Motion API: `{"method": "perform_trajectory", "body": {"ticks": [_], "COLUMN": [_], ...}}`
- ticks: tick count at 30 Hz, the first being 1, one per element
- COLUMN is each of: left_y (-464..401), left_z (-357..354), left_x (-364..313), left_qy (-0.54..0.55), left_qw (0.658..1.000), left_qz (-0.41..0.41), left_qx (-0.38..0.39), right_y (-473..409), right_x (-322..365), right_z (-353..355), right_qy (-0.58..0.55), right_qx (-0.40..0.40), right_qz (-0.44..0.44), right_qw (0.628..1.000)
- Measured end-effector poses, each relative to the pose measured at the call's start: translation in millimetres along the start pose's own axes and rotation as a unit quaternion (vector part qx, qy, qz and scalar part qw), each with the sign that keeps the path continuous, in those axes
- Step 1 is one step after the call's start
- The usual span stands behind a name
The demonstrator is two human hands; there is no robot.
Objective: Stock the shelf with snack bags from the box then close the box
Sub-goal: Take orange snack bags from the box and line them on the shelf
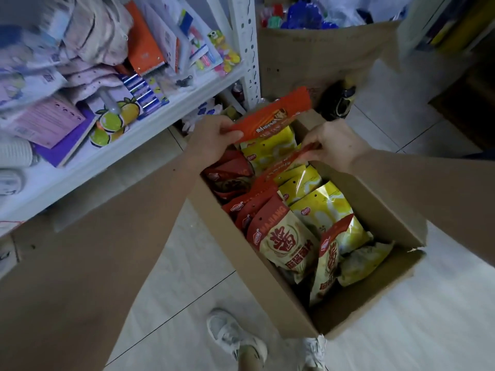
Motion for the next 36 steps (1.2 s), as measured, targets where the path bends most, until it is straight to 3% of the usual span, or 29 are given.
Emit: {"method": "perform_trajectory", "body": {"ticks": [5, 9, 12, 17, 20, 23, 25, 28, 33, 36], "left_y": [-7, -1, 6, 37, 60, 84, 100, 124, 168, 195], "left_z": [32, 70, 108, 182, 224, 262, 286, 321, 382, 411], "left_x": [-29, -71, -104, -171, -218, -255, -279, -306, -321, -312], "left_qy": [0.072, 0.058, 0.019, 0.067, 0.069, 0.071, 0.077, 0.117, 0.162, 0.167], "left_qw": [0.997, 0.996, 0.996, 0.991, 0.986, 0.983, 0.982, 0.980, 0.981, 0.984], "left_qz": [-0.022, -0.071, -0.090, -0.099, -0.128, -0.139, -0.147, -0.150, -0.103, -0.064], "left_qx": [0.013, 0.020, 0.011, 0.065, 0.080, 0.099, 0.090, 0.055, -0.016, -0.019], "right_y": [2, 8, 15, 21, 30, 43, 51, 61, 77, 84], "right_x": [-1, 6, 23, 69, 107, 140, 154, 173, 229, 265], "right_z": [37, 71, 107, 182, 233, 269, 289, 326, 380, 405], "right_qy": [-0.013, 0.009, 0.017, 0.024, -0.082, -0.238, -0.217, -0.222, -0.116, -0.095], "right_qx": [-0.029, -0.010, 0.026, 0.024, 0.001, 0.073, 0.085, 0.041, 0.029, 0.026], "right_qz": [-0.018, -0.013, 0.010, 0.067, 0.097, 0.109, 0.091, 0.066, 0.114, 0.133], "right_qw": [0.999, 1.000, 0.999, 0.997, 0.992, 0.962, 0.968, 0.972, 0.986, 0.986]}}
Point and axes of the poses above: each hand's wrist, its own y-axis away from the middle knuckle, its own z-axis out of the back of the hand, x = y × z, the point moved 6 cm from there along -y, towards the middle knuckle, and after that the axes turned 1 degree about y, right-handed, at the moved point
